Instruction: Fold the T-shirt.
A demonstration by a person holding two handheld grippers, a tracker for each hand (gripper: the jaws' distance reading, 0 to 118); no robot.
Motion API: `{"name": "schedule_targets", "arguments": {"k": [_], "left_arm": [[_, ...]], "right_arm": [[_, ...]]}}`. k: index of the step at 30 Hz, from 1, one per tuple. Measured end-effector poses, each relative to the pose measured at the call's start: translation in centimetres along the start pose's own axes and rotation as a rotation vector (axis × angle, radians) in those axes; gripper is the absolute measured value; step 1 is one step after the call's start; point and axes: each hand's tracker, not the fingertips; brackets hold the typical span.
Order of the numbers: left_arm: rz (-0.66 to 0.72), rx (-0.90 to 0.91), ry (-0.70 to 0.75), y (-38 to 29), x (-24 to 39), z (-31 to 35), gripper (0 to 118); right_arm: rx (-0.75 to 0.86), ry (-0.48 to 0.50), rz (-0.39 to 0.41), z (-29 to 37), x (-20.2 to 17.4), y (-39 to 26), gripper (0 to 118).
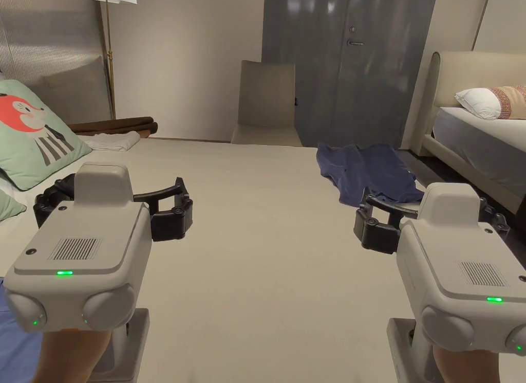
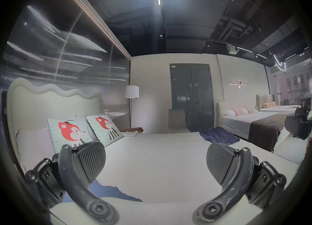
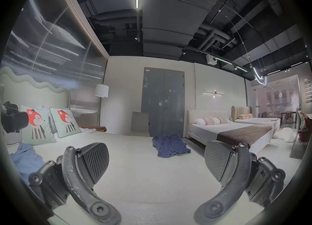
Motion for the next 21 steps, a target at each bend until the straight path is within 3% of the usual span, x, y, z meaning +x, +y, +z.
{"name": "schedule_targets", "arguments": {"k": [21], "left_arm": [[-0.001, -0.006, -0.008, -0.18, 0.21, 0.07, 116]], "right_arm": [[-0.007, -0.002, -0.004, 0.09, 0.08, -0.18, 112]]}}
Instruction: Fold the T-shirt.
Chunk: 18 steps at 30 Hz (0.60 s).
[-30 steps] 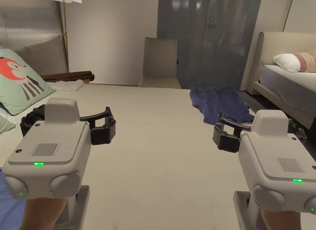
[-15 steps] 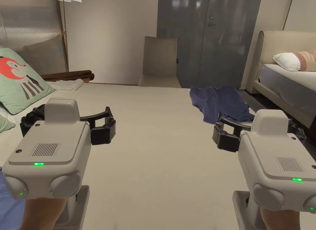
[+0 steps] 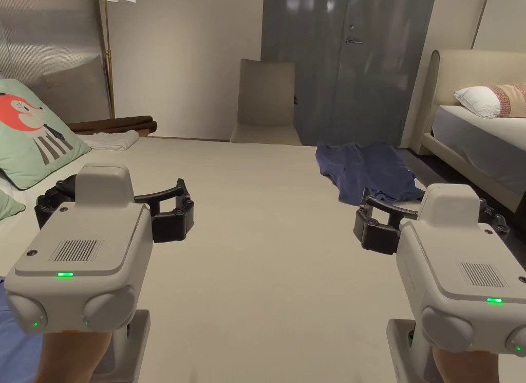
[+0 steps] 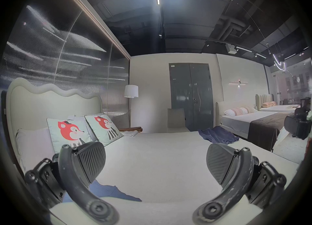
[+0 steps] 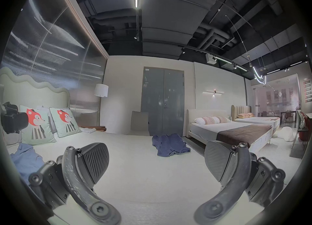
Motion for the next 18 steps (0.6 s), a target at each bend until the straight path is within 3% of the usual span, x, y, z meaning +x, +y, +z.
{"name": "schedule_targets", "arguments": {"k": [18], "left_arm": [[-0.008, 0.008, -0.004, 0.02, 0.22, 0.11, 116]], "right_arm": [[0.002, -0.003, 0.005, 0.00, 0.01, 0.03, 112]]}}
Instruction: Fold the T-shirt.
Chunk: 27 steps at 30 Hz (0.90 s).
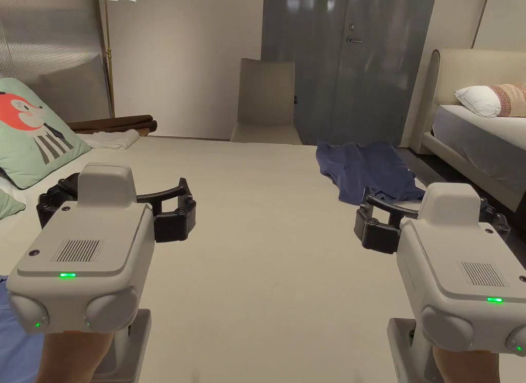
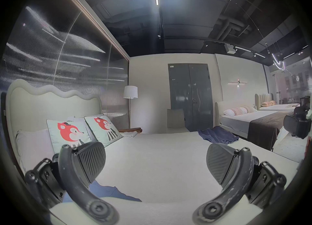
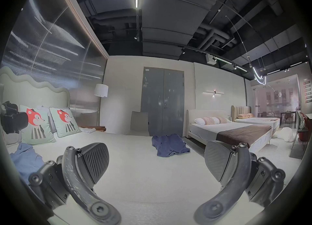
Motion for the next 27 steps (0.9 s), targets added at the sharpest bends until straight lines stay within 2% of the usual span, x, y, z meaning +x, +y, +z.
{"name": "schedule_targets", "arguments": {"k": [27], "left_arm": [[0.003, 0.002, 0.001, 0.04, -0.22, 0.26, 116]], "right_arm": [[-0.002, 0.002, 0.001, 0.05, 0.04, 0.01, 112]]}}
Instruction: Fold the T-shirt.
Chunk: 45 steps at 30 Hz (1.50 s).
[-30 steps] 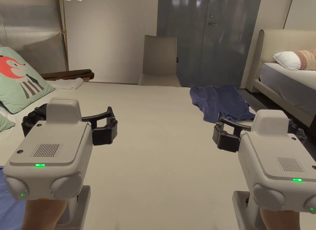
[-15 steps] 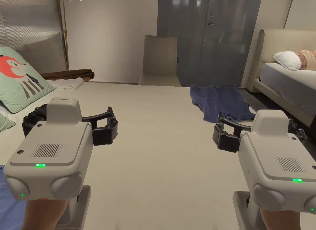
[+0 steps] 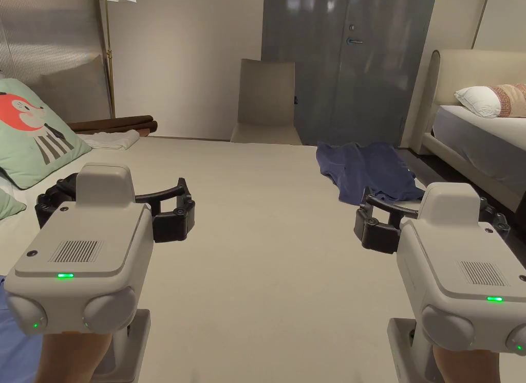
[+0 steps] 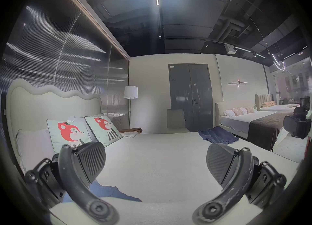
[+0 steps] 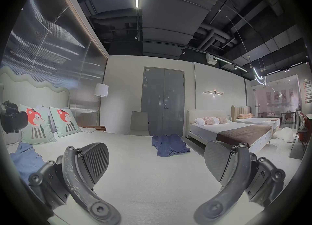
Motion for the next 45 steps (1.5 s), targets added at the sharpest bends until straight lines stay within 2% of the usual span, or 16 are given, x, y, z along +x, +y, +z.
{"name": "schedule_targets", "arguments": {"k": [11, 15, 16, 17, 18, 19, 20, 22, 26, 28, 38, 42, 45], "left_arm": [[-0.011, -0.002, -0.002, -0.1, 0.2, 0.0, 116], [-0.010, -0.005, -0.014, -0.1, 0.3, 0.2, 106], [-0.012, -0.006, -0.012, -0.1, 0.4, 0.2, 86], [-0.016, -0.013, -0.007, -0.1, 0.6, 0.2, 60], [-0.017, -0.020, -0.005, -0.1, 0.7, 0.1, 27], [-0.012, -0.019, -0.010, -0.1, 0.6, 0.2, 0], [-0.006, -0.011, -0.015, 0.0, 0.5, 0.6, 0], [-0.012, -0.014, -0.041, 0.4, 0.4, 0.9, 0], [-0.013, -0.016, -0.036, 0.9, -0.4, 1.3, 0], [-0.006, -0.014, 0.000, 1.1, -1.7, 1.7, 0], [-0.045, -0.084, 0.358, 0.9, -15.4, 6.3, 0], [-0.053, -0.164, 0.404, -1.4, -17.7, 6.0, 0], [-0.043, -0.270, 0.386, -4.4, -18.3, 4.2, 0]], "right_arm": [[0.000, -0.008, 0.004, 0.1, 0.0, 0.0, 112], [0.008, 0.004, 0.004, 0.5, 0.1, 0.0, 110], [0.013, 0.005, 0.007, 0.6, 0.0, 0.0, 101], [0.019, -0.006, 0.017, 0.7, -0.1, 0.0, 84], [0.020, -0.028, 0.032, 0.7, -0.3, 0.0, 58], [0.019, -0.043, 0.037, 0.6, -0.3, 0.0, 10], [0.025, -0.041, 0.029, 0.9, -0.3, 0.0, 1], [0.016, -0.002, 0.016, 1.2, -0.1, 0.0, 0], [0.020, 0.001, 0.042, 0.9, -1.1, 0.2, 0], [0.020, 0.049, 0.012, 0.5, -2.3, 0.4, 0], [0.008, 0.384, -0.046, -2.0, -15.8, 0.6, 0], [-0.016, 0.438, -0.050, -2.5, -19.1, -0.1, 0], [-0.039, 0.458, -0.037, -3.0, -20.2, -0.9, 0]]}}
